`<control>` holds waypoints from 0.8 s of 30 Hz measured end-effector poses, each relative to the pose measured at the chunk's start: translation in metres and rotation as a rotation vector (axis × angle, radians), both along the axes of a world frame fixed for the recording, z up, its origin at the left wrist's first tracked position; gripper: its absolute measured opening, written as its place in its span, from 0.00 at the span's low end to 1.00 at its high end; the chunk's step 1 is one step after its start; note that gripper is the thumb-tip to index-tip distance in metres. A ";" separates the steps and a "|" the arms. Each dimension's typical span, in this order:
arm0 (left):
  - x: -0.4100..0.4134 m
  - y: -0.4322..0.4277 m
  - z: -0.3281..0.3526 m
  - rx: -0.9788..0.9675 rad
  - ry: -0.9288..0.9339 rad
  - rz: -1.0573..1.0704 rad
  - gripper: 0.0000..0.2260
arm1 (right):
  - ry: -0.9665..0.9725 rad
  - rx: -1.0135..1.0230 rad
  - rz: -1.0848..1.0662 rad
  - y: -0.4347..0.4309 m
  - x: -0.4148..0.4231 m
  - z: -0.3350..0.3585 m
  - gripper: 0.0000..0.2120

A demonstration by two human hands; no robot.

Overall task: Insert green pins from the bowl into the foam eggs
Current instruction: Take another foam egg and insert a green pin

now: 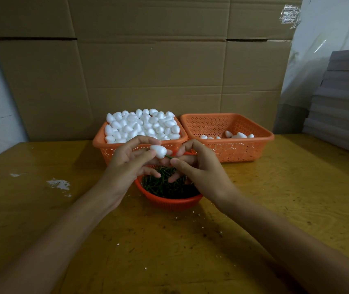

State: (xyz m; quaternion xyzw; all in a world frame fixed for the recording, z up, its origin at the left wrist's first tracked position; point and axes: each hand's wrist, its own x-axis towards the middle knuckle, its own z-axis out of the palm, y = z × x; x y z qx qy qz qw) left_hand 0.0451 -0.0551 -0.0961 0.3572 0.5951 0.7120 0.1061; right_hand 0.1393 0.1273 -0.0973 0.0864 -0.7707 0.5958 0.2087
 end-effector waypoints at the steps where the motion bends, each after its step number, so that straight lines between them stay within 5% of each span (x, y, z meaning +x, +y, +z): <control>1: 0.000 0.000 0.000 -0.004 0.004 0.003 0.09 | 0.002 0.002 -0.003 0.000 0.000 -0.001 0.09; 24: 0.003 0.004 -0.004 -0.084 0.160 0.045 0.12 | 0.060 0.181 -0.036 0.005 -0.004 -0.014 0.10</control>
